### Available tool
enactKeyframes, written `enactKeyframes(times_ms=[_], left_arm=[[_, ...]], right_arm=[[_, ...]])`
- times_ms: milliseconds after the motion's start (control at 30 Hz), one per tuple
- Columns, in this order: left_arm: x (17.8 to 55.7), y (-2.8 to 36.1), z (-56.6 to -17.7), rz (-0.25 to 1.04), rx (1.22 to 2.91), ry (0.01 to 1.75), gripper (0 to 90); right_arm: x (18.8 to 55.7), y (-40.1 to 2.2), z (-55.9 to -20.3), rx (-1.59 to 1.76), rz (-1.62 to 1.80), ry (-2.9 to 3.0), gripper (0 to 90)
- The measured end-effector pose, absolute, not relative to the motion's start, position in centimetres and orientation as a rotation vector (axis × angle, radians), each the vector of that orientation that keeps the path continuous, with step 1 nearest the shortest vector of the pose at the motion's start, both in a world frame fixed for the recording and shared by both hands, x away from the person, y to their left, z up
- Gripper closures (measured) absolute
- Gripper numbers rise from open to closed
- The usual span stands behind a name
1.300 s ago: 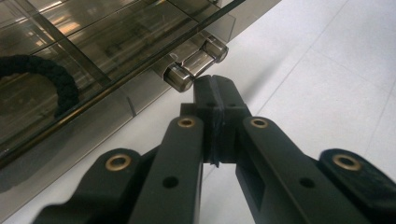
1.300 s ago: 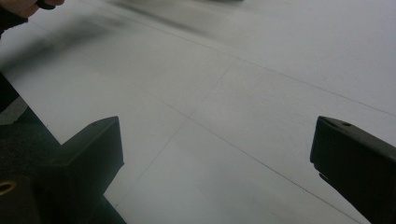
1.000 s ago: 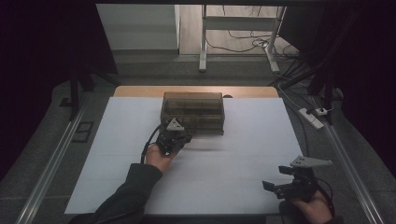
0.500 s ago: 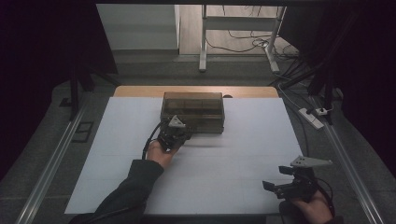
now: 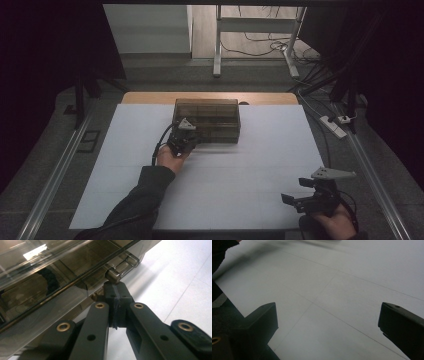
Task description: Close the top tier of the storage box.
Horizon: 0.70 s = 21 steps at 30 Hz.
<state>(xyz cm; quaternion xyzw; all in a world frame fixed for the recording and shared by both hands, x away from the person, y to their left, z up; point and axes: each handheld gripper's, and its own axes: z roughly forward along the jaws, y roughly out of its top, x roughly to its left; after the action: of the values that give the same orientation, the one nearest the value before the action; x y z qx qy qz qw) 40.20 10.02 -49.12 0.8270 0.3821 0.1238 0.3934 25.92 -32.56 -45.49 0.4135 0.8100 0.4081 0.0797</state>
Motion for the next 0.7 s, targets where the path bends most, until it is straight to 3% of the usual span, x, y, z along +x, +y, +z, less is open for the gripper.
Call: enactKeyframes(times_ms=[700], left_arm=[[41.9, 10.2, -48.8, 0.344, 2.092, 1.009, 88.7]], right_arm=[[25.9, -32.6, -45.5, 1.238, 1.223, 2.423, 2.6]])
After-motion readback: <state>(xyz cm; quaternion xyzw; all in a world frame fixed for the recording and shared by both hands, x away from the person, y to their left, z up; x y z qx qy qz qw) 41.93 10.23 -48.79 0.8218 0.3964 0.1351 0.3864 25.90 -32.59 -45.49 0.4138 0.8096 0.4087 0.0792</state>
